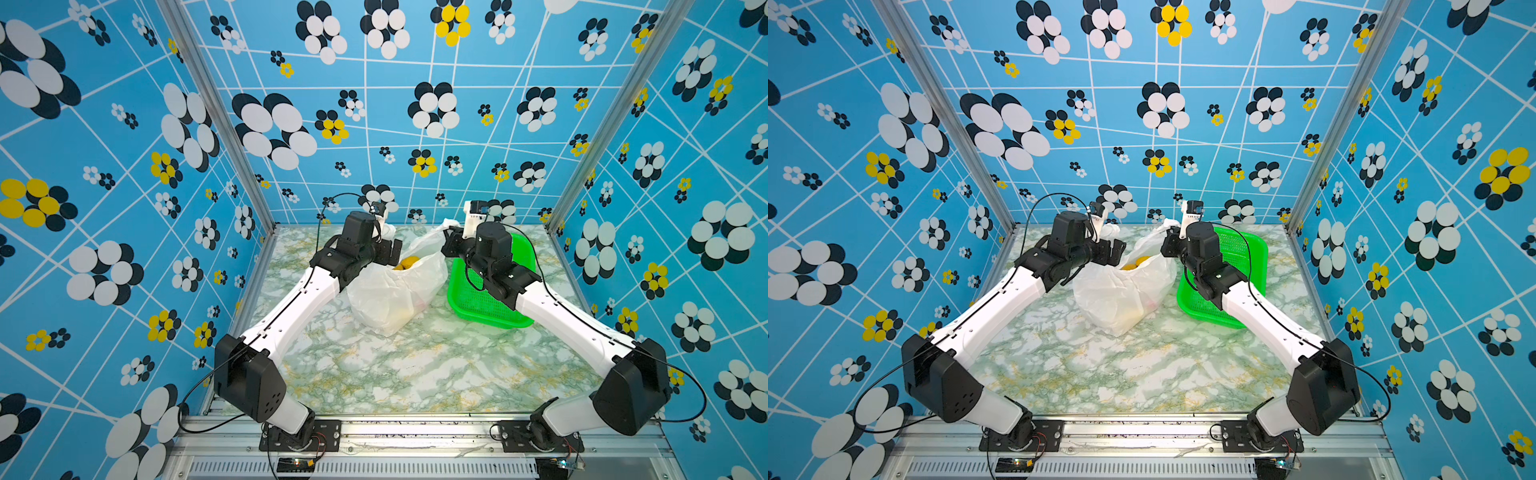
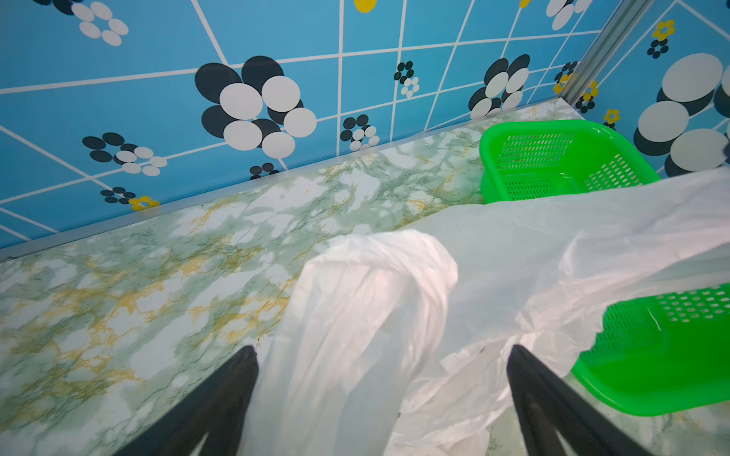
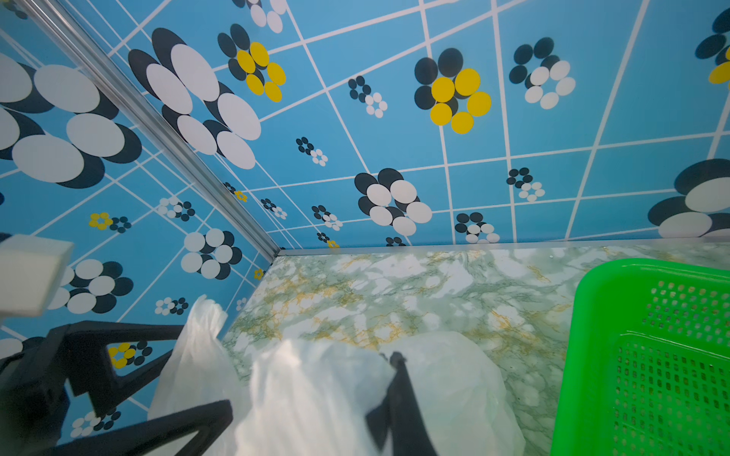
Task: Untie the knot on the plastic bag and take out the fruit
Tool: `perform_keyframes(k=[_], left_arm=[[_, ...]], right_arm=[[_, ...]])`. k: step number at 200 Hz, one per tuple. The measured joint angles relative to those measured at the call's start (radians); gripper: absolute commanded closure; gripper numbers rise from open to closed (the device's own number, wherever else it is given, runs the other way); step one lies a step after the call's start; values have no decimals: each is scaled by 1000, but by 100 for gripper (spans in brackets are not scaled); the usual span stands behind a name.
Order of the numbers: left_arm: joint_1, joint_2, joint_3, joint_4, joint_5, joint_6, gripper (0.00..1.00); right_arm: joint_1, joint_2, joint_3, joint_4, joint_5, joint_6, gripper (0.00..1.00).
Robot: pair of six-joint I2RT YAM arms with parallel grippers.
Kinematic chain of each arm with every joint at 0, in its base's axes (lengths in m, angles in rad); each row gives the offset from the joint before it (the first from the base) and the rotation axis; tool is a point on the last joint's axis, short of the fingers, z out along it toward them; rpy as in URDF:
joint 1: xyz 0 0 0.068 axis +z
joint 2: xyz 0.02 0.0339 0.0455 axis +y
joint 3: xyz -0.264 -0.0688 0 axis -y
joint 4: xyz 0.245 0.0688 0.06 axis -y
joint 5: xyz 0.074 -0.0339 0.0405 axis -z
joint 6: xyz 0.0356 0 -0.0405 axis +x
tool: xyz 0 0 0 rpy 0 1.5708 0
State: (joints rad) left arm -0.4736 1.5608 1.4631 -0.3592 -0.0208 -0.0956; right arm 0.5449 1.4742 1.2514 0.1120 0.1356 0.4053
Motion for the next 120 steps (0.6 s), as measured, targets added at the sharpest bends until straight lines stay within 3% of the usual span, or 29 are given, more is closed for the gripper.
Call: perform_keyframes(k=[10, 24, 31, 70, 120], left_arm=[[1, 26, 16, 0, -2, 8, 35], [5, 75, 45, 3, 8, 19, 84], [9, 103, 66, 5, 22, 28, 100], [80, 246, 251, 10, 101, 63, 100], [276, 359, 686, -71, 257, 43, 100]], right_arm=[[0, 0, 0, 0, 0, 0, 95], [0, 0, 0, 0, 3, 0, 96], [0, 2, 1, 0, 9, 1, 96], [-3, 95, 114, -34, 69, 35, 100], [-17, 315, 433, -65, 154, 145, 100]])
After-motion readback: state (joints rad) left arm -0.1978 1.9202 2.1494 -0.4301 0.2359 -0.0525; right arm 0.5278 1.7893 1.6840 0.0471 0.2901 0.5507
